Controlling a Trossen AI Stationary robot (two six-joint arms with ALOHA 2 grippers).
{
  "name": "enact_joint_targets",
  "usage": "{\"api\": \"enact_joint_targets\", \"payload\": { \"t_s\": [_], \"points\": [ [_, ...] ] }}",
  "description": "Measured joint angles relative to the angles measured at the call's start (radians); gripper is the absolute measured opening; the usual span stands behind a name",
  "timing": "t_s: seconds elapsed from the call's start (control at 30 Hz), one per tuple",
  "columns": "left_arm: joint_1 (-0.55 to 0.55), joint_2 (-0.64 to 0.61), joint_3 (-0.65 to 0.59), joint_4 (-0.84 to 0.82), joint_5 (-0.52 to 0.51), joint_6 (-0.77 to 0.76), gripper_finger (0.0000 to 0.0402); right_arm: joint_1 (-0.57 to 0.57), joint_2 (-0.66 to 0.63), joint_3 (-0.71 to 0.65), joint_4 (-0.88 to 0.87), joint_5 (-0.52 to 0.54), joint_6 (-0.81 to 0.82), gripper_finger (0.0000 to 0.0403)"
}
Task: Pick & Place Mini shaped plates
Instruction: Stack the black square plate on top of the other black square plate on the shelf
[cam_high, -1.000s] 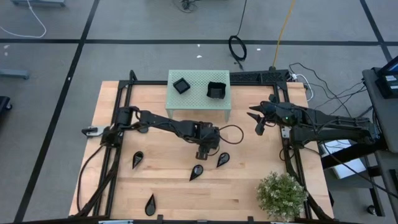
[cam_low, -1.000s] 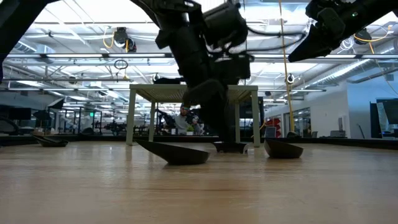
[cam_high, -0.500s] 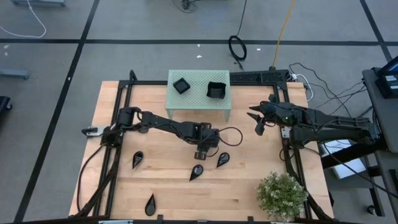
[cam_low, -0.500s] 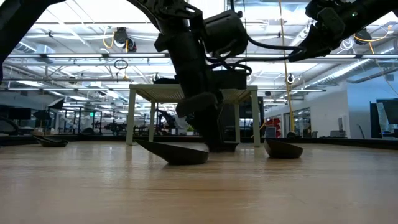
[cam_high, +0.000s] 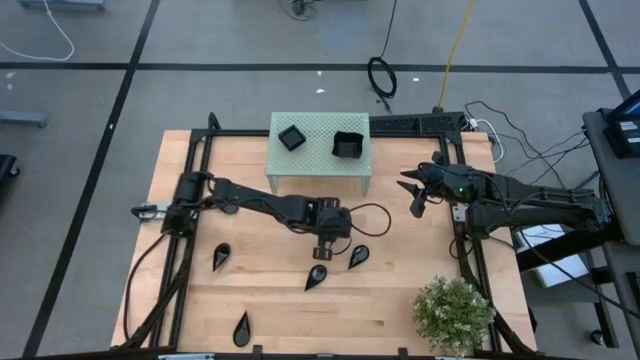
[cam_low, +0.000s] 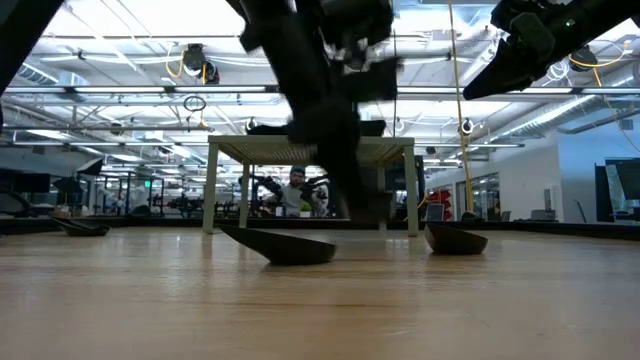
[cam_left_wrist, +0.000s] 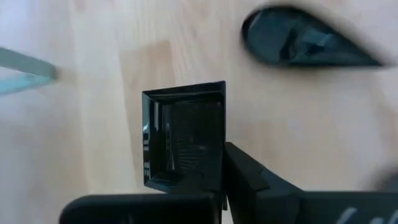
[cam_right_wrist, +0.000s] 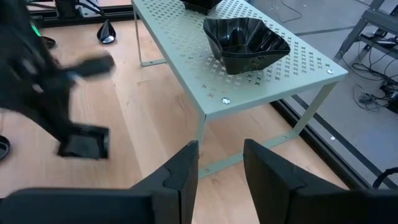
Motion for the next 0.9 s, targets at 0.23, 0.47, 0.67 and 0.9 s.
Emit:
{"api": "enact_joint_targets", "payload": {
  "t_s": [0.23, 0.47, 0.67, 0.9],
  "points": [
    [-0.032, -0.193, 0.000, 0.011, -0.037, -0.047, 0.0009, 0.000, 0.000, 0.000, 0.001, 0.000, 0.000, 0.0116],
    [-0.044, -0.374, 0.000, -0.010, -0.312, -0.046, 0.0017, 0.000, 0.001, 0.000, 0.007, 0.000, 0.000, 0.0116],
    [0.010, -0.473, 0.000, -0.105, -0.465, 0.016, 0.0005, 0.000, 0.001, 0.000, 0.007, 0.000, 0.000, 0.0116],
    [0.176, -0.494, 0.000, -0.232, -0.464, -0.152, 0.0015, 0.000, 0.001, 0.000, 0.023, 0.000, 0.000, 0.0116]
  ]
}}
